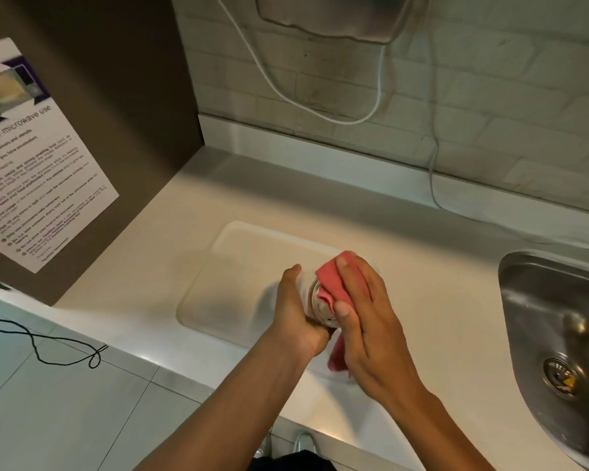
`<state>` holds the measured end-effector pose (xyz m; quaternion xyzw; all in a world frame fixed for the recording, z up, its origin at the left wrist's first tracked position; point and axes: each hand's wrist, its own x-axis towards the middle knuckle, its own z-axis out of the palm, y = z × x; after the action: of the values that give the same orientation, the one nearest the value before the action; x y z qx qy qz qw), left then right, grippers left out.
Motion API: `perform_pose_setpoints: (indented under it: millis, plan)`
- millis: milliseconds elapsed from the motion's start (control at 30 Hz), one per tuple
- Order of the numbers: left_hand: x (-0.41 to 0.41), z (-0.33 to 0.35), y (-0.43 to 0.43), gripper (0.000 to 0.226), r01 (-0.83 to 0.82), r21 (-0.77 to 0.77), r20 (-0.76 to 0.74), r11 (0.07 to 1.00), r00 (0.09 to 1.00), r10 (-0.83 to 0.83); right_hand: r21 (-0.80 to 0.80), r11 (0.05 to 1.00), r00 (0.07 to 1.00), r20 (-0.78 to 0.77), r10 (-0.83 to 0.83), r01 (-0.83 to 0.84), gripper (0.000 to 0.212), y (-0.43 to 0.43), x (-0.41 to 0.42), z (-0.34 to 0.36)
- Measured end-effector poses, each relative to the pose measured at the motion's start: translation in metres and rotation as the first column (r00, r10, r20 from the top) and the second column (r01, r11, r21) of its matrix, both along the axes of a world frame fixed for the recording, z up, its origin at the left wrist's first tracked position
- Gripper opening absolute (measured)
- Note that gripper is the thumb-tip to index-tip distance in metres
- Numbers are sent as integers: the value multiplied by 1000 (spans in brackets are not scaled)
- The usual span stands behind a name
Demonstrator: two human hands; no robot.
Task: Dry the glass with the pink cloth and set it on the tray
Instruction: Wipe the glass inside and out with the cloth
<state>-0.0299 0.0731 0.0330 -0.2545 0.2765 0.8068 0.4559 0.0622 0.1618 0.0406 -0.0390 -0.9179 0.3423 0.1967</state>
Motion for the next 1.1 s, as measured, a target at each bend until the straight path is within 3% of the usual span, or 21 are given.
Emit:
perform_pose_setpoints:
  millis: [67,167,233,267,367,500,567,700,733,867,967,1033,1100]
  plan:
    - [-1,-1,-2,62,6,8,30,1000,1000,-6,27,998,998,-24,60,-59,50,-2,11,-11]
    - [3,-7,-4,68,-20,19,36,1000,999,19,232,959,985,-20,170,-161,50,2,9,-5]
    - [9,-7,-1,54,-48,-16,7,999,999,48,343,921,982,23,190,-186,48,5,-7,8]
    - [11,-6,1,47,-56,-23,1,998,998,56,315,934,986,54,158,-167,47,8,-14,15]
    - [11,1,4,41,-42,-1,43,999,998,42,-7,1000,995,100,6,-6,43,14,-20,22]
    - [1,4,-1,59,-72,63,130,995,989,63,-217,976,1000,23,10,-4,46,4,9,0]
    - [0,3,-2,70,-55,94,156,994,987,40,-215,976,999,7,38,-36,51,-2,13,-9]
    - [0,5,1,58,-63,38,124,997,991,58,153,975,983,-68,172,-160,49,7,1,-4]
    - [1,5,1,54,-74,28,108,997,992,71,184,969,982,-62,180,-166,48,12,-5,-1]
    - [6,7,4,44,-77,63,123,995,990,68,-109,992,998,3,66,-65,39,18,-16,10]
    - [7,7,3,55,-73,60,150,996,987,63,-272,962,1000,-28,-2,-6,45,0,-1,-2]
    - [8,6,1,65,-83,59,159,995,985,73,-224,974,998,-59,28,-40,49,-9,7,-8]
    - [10,4,-1,67,-83,79,168,993,983,69,-51,997,994,-87,60,-64,49,-6,7,-9]
